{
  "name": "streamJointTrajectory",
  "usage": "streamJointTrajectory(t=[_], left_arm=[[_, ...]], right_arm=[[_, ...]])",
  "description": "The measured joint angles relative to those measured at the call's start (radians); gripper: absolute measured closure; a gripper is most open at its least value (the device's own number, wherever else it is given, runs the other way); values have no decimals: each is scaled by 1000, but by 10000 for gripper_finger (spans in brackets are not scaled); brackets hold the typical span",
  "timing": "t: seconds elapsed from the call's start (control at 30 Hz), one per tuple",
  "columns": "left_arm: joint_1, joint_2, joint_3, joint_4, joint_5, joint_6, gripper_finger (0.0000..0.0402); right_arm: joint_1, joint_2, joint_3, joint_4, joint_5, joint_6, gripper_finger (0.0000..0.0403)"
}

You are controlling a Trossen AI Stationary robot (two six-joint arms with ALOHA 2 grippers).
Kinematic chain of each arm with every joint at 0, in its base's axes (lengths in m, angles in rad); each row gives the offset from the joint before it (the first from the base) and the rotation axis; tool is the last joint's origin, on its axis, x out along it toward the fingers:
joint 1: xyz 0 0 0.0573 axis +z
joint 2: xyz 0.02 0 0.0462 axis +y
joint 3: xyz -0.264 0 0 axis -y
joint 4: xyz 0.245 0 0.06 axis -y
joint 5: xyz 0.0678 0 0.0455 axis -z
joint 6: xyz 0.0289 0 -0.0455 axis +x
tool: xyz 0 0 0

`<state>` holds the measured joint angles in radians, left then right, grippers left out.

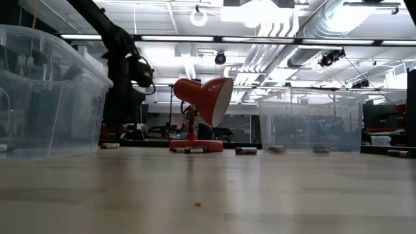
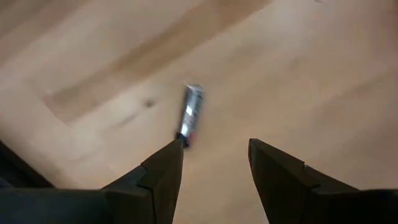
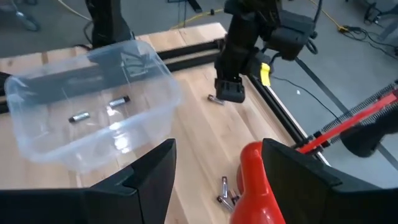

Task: Sort batteries
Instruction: Put the silver battery into the bottom transparent bin

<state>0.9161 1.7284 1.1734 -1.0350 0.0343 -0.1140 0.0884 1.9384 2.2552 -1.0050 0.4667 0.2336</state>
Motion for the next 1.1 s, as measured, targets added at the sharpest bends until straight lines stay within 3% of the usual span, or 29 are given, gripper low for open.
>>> streamJointTrajectory(t=[0.5, 0.57, 0.7, 0.77, 0.9, 1.1], left_arm=[[-12, 6, -220, 329, -73, -35, 236], [-20, 5, -228, 336, -91, -6, 263], [-41, -2, -234, 340, -100, 39, 369], [-48, -22, -237, 340, -97, 41, 374], [-61, -145, -209, 341, -89, 53, 374], [-106, -485, -197, 356, 20, 43, 374]], right_arm=[[3, 0, 0, 15, 14, 21, 171], [3, 0, 0, 23, 28, 21, 171], [3, 0, 0, 22, 38, 21, 171], [3, 0, 0, 23, 38, 20, 171], [3, 0, 0, 22, 39, 10, 171], [-16, 0, 0, 22, 55, -6, 171]])
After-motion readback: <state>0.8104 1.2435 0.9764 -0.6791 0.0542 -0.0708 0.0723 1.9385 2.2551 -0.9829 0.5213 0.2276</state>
